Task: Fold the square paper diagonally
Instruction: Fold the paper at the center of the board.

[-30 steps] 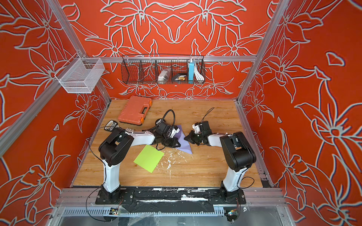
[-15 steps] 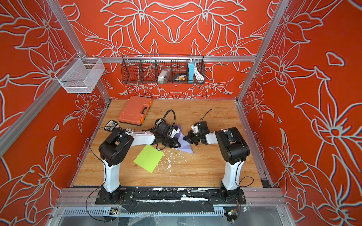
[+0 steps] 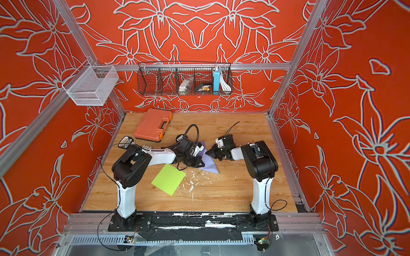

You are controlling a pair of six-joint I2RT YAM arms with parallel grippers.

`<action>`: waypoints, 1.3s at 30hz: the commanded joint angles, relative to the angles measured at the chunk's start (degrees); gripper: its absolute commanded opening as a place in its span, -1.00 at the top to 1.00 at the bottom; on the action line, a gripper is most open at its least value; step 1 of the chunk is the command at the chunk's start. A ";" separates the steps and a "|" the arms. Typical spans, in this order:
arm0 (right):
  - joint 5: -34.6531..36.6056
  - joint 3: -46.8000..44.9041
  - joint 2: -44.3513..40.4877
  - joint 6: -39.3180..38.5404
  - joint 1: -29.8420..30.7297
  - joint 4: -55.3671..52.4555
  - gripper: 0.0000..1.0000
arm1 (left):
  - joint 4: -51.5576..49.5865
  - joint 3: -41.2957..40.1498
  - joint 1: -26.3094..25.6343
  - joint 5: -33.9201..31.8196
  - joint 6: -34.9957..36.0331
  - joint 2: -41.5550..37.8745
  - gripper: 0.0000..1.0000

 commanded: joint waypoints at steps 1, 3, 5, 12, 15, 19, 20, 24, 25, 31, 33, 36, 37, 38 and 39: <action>5.19 0.76 2.82 0.45 -0.53 -2.42 1.00 | -2.38 0.64 -0.65 -0.38 1.42 1.08 1.00; 5.81 1.04 3.01 0.55 -0.53 -2.67 1.00 | -2.25 0.64 -0.65 -0.38 1.38 1.00 1.00; 6.27 1.50 3.30 0.49 -0.52 -3.03 1.00 | -2.31 0.55 -0.66 -0.38 1.36 0.98 1.00; 5.72 4.14 5.03 0.27 -0.53 -2.27 1.00 | -2.29 0.46 -0.65 -0.47 1.37 0.81 1.00; 3.93 5.81 3.50 -1.59 -0.44 -2.29 1.00 | -2.15 0.47 -0.74 -0.41 1.20 0.95 1.00; 3.59 7.41 -2.97 -6.79 0.07 -8.58 1.00 | -1.57 0.38 -0.83 -0.30 0.87 0.83 1.00; 3.98 7.37 -5.12 -8.25 0.25 -10.89 1.00 | -1.41 0.25 -0.85 -0.35 0.87 0.70 1.00; 6.31 7.30 -12.40 -13.85 1.17 -23.43 1.00 | -1.09 -0.06 -0.83 -0.73 0.87 0.32 1.00; 6.73 7.73 -13.36 -15.21 1.44 -27.38 1.00 | -1.02 -0.13 -0.85 -0.74 0.87 0.22 1.00; 12.03 5.52 -18.52 -19.63 3.40 -42.74 1.00 | -0.40 -0.32 -1.07 -0.65 0.65 0.07 1.00; 13.51 3.49 -19.83 -18.30 3.84 -43.12 1.00 | -0.22 -0.50 -1.20 -0.82 0.61 -0.18 1.00; 15.56 1.16 -20.89 -16.73 4.77 -43.37 1.00 | -0.03 -0.83 -1.35 -1.26 0.62 -0.59 1.00; 16.10 0.55 -20.97 -16.43 5.10 -43.29 1.00 | 0.05 -0.93 -1.43 -1.26 0.55 -0.70 1.00; 16.37 0.03 -20.86 -16.32 5.35 -43.22 1.00 | 0.14 -0.96 -1.40 -1.26 0.52 -0.72 1.00; 16.40 -0.33 -20.68 -16.08 5.51 -42.94 1.00 | 0.23 -1.03 -1.40 -1.26 0.50 -0.80 1.00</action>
